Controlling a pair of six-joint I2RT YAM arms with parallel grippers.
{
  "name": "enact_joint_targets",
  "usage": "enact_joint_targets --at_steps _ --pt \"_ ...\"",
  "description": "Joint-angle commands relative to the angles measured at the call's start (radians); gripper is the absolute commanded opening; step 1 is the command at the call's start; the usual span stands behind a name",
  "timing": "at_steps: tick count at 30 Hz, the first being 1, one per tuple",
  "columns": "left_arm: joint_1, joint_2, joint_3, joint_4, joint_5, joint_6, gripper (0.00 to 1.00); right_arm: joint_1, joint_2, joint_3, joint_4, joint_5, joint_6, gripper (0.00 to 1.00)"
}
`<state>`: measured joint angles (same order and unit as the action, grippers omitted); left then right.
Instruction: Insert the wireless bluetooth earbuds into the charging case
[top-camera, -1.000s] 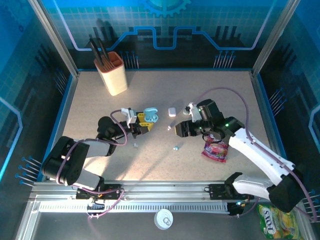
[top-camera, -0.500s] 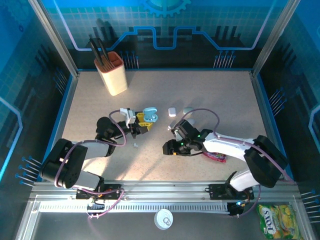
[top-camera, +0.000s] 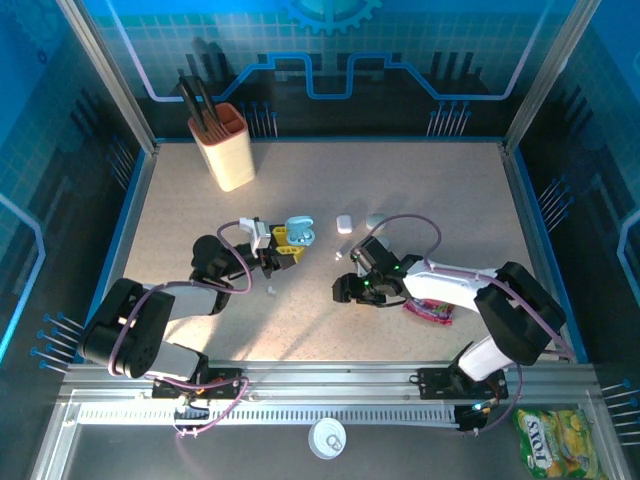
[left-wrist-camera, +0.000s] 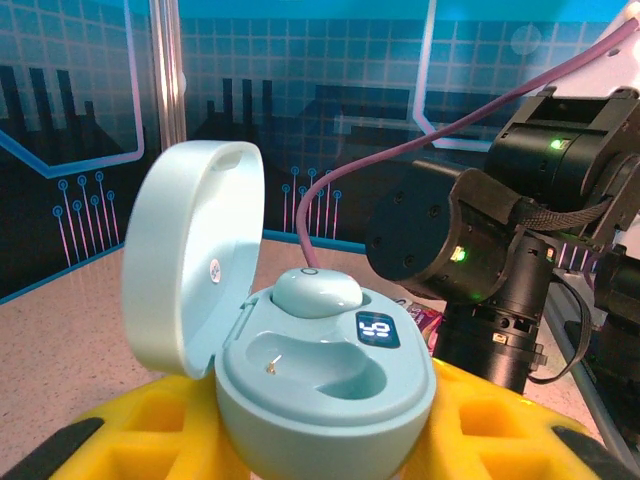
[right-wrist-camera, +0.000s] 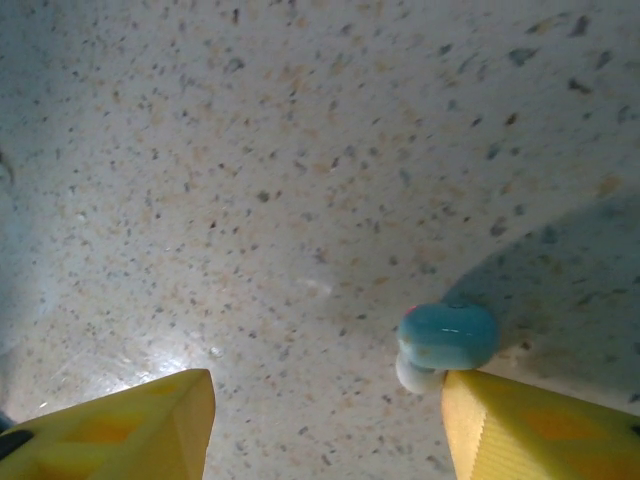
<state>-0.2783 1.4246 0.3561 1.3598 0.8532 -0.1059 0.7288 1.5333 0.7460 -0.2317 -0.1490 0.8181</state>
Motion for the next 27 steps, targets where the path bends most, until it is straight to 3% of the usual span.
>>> enact_joint_targets --at_steps 1,14,22,27 --pt "0.01 -0.021 -0.006 0.033 0.003 -0.004 0.34 -0.015 0.026 0.04 -0.029 0.032 -0.045 0.62" --pt "0.015 -0.042 -0.014 0.023 -0.004 -0.002 0.33 -0.023 0.117 0.185 -0.079 0.006 -0.156 0.62" --pt "0.061 -0.037 -0.021 0.041 -0.034 -0.019 0.33 0.021 0.074 0.247 -0.258 0.2 -0.227 0.63" --pt "0.076 -0.045 -0.024 0.041 -0.055 -0.018 0.33 0.101 0.118 0.313 -0.355 0.342 -0.227 0.61"
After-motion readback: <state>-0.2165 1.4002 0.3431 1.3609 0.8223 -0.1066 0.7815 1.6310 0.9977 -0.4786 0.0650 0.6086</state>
